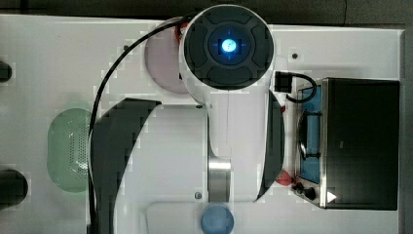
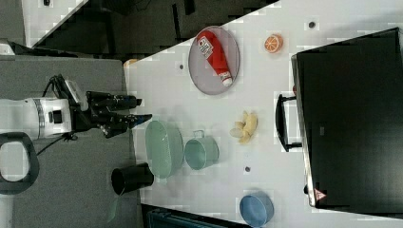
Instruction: Pick banana from table and place on oven.
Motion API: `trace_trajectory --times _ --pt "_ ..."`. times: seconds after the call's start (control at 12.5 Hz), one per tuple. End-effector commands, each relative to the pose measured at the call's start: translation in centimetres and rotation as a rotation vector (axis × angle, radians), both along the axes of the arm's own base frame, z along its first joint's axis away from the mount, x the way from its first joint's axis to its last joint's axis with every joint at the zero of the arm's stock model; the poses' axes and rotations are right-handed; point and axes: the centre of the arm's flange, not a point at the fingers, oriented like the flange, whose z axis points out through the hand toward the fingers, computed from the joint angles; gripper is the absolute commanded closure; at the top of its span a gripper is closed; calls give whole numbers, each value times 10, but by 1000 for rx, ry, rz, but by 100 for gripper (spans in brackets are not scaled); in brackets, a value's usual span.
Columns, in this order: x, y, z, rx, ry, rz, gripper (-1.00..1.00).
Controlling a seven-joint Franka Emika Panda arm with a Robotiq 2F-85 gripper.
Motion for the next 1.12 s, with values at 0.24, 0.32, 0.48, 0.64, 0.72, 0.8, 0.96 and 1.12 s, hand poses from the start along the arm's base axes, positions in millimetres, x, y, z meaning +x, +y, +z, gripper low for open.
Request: trace_trajectory --times 0.24,0.32,0.48,0.64,0.72,0.8,0.96,1.12 --pt "-160 -30 68 17 -25 -152 -100" --pt "-160 -31 68 17 -23 -152 -100" --pt "-157 -31 62 17 -10 -152 -100" --pt "-148 -30 40 15 14 -152 -100" --pt "-141 -30 23 14 19 -151 -100" --pt "-132 -30 4 14 19 -150 -100" --pt "-114 -30 -41 12 16 -147 -100" --pt "-97 -30 -91 10 13 -146 -100"
